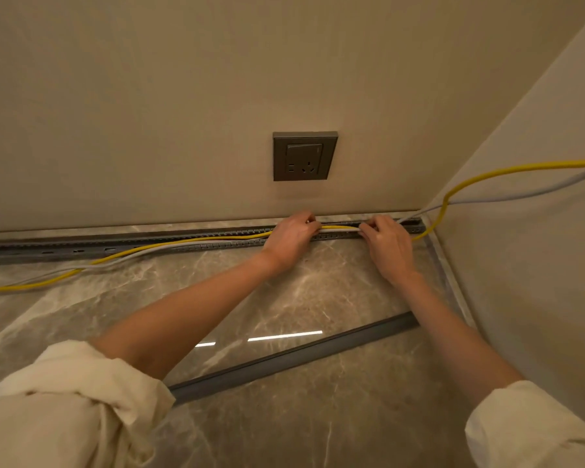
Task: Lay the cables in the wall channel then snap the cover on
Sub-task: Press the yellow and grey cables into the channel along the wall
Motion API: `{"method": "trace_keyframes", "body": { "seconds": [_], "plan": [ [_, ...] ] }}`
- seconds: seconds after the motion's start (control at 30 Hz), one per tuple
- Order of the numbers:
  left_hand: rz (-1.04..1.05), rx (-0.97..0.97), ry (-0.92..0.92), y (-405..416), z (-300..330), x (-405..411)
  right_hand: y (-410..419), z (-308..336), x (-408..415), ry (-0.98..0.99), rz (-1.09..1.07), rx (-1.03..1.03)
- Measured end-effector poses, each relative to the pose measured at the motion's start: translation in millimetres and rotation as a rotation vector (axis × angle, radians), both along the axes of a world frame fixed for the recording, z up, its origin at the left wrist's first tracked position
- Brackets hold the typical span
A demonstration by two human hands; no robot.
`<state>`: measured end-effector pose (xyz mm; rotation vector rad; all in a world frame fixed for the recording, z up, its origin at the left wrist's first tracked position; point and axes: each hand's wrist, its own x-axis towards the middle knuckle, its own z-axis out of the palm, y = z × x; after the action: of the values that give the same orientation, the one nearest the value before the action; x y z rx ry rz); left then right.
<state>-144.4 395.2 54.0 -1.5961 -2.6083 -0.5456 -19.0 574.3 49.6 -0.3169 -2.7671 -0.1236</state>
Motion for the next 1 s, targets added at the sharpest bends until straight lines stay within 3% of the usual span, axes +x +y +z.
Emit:
{"method": "trace_keyframes", "body": {
  "seconds": [0.4,0.53,0.77,1.0],
  "plan": [
    [0.06,0.011,-0.111,23,12,12,27,13,-4,-0.122,-0.12,-0.131],
    [0.067,0.012,-0.131,31,14,16,38,16,-1,-0.186,-0.104,-0.088],
    [0.042,0.021,-0.155,47,18,22,50,18,9,-0.165,-0.114,-0.086],
    [0.035,0.038,-0.167,48,14,21,54,14,16,-0.131,-0.117,-0.209]
  ]
}}
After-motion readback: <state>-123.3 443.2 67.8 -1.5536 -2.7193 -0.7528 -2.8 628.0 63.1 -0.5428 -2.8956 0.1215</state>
